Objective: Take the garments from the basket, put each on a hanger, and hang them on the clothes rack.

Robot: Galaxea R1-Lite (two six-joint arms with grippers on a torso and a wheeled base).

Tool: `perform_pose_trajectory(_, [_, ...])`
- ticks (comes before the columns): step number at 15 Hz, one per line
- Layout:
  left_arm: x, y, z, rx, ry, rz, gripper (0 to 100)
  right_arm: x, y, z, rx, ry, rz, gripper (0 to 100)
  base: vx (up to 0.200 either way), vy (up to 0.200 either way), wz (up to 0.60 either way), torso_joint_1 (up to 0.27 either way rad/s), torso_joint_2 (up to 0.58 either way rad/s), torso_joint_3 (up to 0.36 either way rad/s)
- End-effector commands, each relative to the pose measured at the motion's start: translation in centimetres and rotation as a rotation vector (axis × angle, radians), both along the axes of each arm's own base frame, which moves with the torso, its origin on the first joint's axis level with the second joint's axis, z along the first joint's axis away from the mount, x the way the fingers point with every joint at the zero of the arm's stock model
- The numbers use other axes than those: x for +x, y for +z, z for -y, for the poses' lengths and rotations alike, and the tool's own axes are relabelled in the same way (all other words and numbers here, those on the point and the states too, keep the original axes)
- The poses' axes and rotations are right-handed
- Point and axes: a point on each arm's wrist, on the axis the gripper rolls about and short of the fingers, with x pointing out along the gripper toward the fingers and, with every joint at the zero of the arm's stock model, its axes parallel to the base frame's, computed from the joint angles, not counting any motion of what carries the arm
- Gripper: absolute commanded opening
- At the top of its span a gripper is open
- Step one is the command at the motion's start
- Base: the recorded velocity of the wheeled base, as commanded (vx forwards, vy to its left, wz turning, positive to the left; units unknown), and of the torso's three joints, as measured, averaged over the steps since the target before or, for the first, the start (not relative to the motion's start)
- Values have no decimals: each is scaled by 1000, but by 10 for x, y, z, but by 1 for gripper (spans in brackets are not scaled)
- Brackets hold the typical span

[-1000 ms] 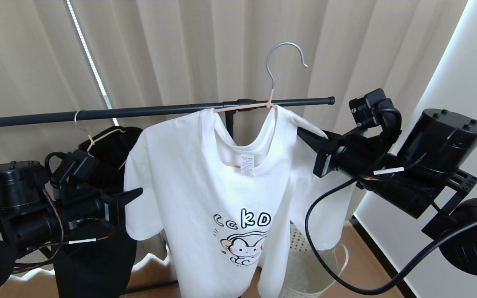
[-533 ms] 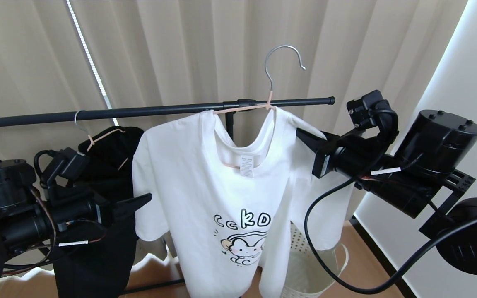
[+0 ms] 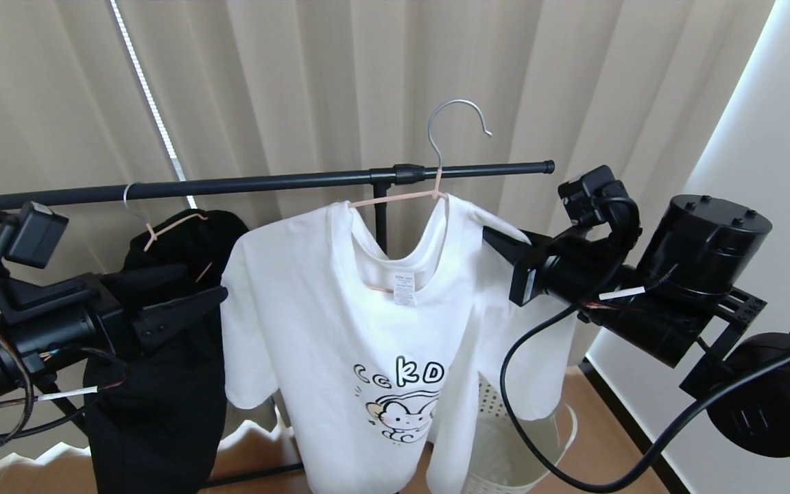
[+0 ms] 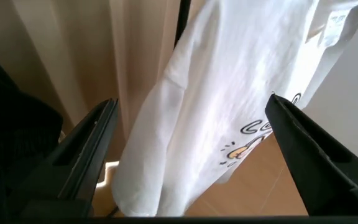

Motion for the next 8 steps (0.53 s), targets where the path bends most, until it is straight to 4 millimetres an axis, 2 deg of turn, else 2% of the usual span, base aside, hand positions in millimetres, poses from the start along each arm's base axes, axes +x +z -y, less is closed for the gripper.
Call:
perform_pose_trajectory(1, [-2,30,9,-10,-39,45,100,-2,-3,0,-5,6,-9,0,0,0,0,0,0,0])
perform_pose_trajectory(2, [0,37,12,-11,-49,30,100,-2,-3,0,-5,9,-9,0,0,0,0,0,0,0])
perform_pose_trajectory(3, [0,61,15,-10,-65,22,100,-2,-3,-1,-4,23,-10,0,0,0,0,0,0,0])
perform_pose_trajectory(5, [-2,83,21,14,-92,-8,100,-5,-5,0,-7,46,-19,0,0,0,0,0,0,0])
perform_pose_trajectory(8, [-5,96,31,95,-153,-38,100,-15,-12,-9,-21,111,-45,0,0,0,0,0,0,0])
